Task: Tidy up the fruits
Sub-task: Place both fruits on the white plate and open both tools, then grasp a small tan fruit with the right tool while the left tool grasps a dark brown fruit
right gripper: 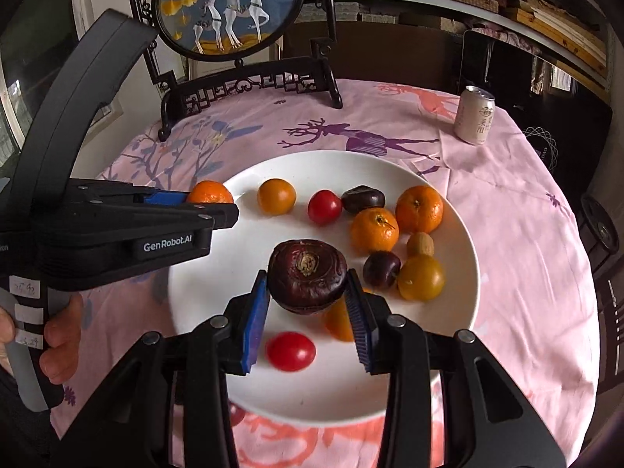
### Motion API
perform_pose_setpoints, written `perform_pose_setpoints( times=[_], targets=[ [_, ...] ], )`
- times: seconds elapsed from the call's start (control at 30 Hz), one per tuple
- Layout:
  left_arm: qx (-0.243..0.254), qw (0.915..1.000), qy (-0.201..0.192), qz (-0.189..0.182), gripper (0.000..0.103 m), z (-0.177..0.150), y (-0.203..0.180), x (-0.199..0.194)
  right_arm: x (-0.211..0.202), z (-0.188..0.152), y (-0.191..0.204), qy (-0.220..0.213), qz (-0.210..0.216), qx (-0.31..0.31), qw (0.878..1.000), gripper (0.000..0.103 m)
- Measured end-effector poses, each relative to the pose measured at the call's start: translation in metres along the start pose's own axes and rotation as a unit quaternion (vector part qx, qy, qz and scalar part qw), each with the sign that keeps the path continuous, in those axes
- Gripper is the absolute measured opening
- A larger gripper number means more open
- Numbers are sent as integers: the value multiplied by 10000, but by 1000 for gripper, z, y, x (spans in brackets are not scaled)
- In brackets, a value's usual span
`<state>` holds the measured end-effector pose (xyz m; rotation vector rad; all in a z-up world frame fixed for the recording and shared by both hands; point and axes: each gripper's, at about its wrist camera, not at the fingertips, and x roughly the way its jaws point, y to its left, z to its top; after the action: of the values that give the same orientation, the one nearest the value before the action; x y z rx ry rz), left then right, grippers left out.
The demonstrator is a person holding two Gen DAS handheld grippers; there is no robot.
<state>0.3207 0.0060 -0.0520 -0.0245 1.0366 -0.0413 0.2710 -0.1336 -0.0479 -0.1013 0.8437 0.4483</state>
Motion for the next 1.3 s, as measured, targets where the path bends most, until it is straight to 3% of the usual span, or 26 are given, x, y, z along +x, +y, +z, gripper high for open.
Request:
perform_pose_setpoints(
  times=[0.27, 0.3, 0.37, 0.47, 0.6, 0.7, 0.87, 1.03, 1.3],
  targets=[
    [-74, 9999, 136, -45, 34, 12, -1, 23, 40, 9, -8, 310, -42, 9, 9995, 40],
    [-100, 9999, 117, -63, 35, 13, 0, 21, 40, 10, -8, 317, -65, 5, 9995, 44],
    [-104, 9999, -14, -85, 52, 12, 1, 9, 32, 10, -8, 227, -148, -21, 9996, 56],
    [-28, 9992, -388, -76, 62, 4, 3, -23, 3, 9, -4, -37, -221, -113, 9997, 57],
    [40, 9967, -807, -92, 66, -31, 5, -70, -49, -15, 4, -325, -308, -95, 9990, 58],
    [-9, 9935, -1140, -72, 76, -73, 10, -98, -80, -50, 15, -440, -95, -35, 9990, 58],
    [-130, 9927, -1201, 2, 80, -133, 22, -102, -103, -102, 37, -424, 125, 106, 9990, 58],
    [-366, 9950, -928, -9, 82, -162, 41, -92, -99, -120, 55, -232, 330, 72, 9992, 58],
    [-587, 9946, -853, 57, 87, -178, 63, -95, -47, -120, 65, 334, 357, 234, 9985, 58]
  ],
)
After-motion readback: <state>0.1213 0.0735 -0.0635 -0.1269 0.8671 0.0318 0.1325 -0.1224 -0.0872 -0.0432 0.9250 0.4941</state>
